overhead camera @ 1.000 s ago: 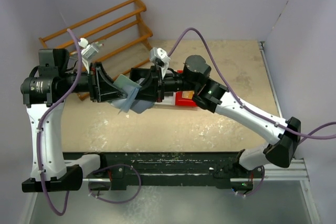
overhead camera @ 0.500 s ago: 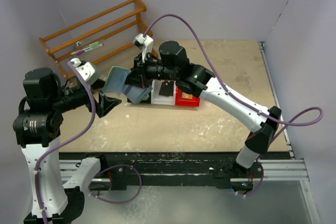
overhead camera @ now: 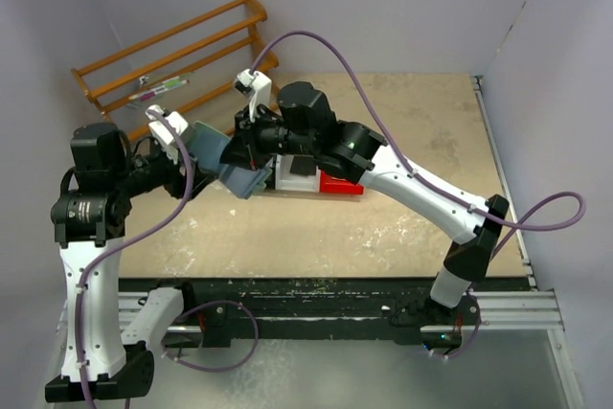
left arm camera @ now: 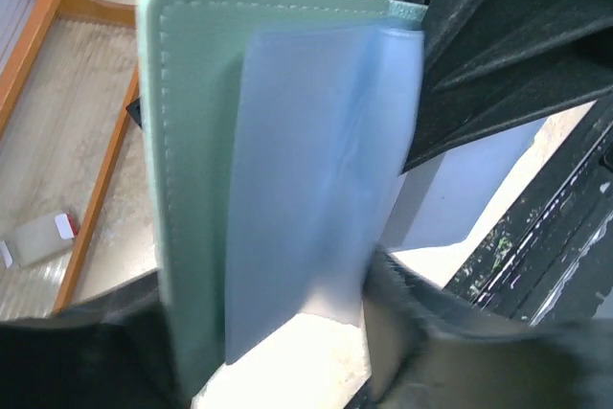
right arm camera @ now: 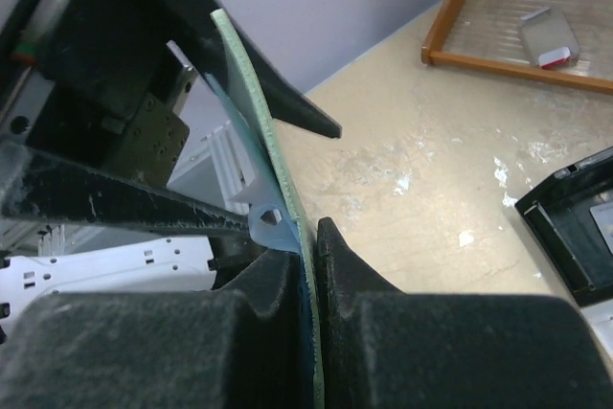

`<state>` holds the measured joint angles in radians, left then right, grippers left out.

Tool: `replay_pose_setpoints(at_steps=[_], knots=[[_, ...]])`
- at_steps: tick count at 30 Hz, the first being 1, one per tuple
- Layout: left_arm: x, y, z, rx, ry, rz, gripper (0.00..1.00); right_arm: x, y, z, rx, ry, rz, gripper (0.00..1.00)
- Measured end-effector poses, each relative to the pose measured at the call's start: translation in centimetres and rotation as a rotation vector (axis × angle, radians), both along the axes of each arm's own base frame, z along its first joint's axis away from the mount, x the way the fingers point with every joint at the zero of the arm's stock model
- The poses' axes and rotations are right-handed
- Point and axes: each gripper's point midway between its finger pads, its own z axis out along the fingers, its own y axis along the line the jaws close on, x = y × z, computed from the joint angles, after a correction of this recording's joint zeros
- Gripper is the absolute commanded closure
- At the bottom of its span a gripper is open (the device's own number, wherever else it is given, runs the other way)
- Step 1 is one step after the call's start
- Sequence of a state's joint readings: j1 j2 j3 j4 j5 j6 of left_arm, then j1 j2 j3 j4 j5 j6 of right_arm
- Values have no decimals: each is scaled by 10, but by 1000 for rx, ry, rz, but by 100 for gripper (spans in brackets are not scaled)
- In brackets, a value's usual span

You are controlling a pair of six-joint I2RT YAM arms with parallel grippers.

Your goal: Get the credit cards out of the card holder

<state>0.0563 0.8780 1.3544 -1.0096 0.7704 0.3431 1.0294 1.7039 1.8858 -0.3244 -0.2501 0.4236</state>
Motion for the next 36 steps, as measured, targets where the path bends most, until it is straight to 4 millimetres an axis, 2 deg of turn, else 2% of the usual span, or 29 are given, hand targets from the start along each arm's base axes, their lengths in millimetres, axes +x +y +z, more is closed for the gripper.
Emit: replay_pose_setpoints(at_steps=[2, 4, 6, 9, 12, 14, 21, 24, 29, 36], knots=[[1, 1, 0, 3, -2, 10, 65, 1, 1, -2, -1, 13, -3, 97], [0, 2, 0, 2, 5, 19, 77, 2, 1, -3, -2, 18, -2, 92], [-2, 1, 3, -4, 11, 15, 87, 3, 0, -3, 0, 20, 4, 82], [-8, -4, 9, -26, 33, -13, 95, 4, -4, -3, 25, 32, 36, 60], [-13, -13, 14, -71, 82, -63, 98, -2, -17, -8, 44, 70, 98, 47], [-17, -21, 16, -116, 135, -108, 100, -5, -29, -10, 68, 92, 147, 42], [-24, -44, 25, -293, 350, -244, 100, -6, -84, -2, 144, 90, 217, 42], [-29, -51, 32, -360, 406, -278, 100, -28, -99, 6, 168, 40, 269, 42], [-40, -57, 47, -428, 435, -329, 100, -47, -115, 19, 191, -66, 288, 44], [-48, -61, 54, -469, 460, -365, 100, -39, -127, 30, 180, -196, 206, 48]])
